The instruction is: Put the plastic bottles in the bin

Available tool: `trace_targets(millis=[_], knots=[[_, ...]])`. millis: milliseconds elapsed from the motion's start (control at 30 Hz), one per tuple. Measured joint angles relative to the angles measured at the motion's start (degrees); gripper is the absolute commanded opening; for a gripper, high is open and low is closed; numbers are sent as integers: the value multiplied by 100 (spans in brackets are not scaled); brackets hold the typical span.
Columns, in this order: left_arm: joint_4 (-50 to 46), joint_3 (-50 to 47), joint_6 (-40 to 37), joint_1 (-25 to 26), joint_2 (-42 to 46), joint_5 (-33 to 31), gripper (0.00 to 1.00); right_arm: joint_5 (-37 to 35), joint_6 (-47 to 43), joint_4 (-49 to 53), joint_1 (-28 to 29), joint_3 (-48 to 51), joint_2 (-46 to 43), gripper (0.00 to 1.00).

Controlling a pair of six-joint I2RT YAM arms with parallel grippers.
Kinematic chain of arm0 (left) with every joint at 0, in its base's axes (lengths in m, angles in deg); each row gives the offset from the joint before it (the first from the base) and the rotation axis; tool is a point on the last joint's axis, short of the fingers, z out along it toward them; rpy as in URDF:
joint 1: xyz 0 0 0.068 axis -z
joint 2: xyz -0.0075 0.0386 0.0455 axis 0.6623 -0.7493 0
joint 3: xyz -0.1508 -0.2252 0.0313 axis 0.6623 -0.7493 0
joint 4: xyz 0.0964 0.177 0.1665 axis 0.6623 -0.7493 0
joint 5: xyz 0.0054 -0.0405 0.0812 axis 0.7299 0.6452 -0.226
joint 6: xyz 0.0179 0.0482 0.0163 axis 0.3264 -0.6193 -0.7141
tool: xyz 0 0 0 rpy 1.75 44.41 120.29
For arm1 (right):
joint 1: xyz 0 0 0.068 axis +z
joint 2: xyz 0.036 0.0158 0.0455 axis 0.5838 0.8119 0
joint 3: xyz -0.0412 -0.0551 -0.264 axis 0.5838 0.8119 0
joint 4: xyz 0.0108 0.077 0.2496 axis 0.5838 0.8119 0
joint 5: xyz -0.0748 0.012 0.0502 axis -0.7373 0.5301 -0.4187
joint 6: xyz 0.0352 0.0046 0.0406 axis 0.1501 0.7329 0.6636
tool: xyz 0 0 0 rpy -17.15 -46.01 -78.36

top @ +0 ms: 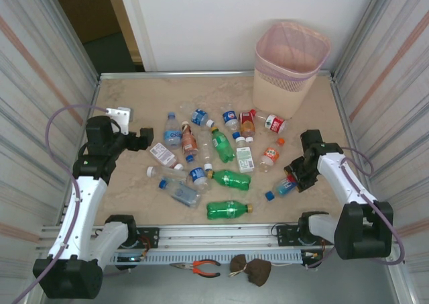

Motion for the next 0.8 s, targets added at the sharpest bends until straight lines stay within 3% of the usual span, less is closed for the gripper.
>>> trace_targets(millis=[233,400,800], knots=[[0,0,0,0,0,0,99,28,-2,-251,-15,173,341,64],[0,0,-2,0,2,0,99,57,-9,-337,-15,229,492,65],[2,-20,-2,0,129,0,99,151,-129,-492,-157,299,640,51]])
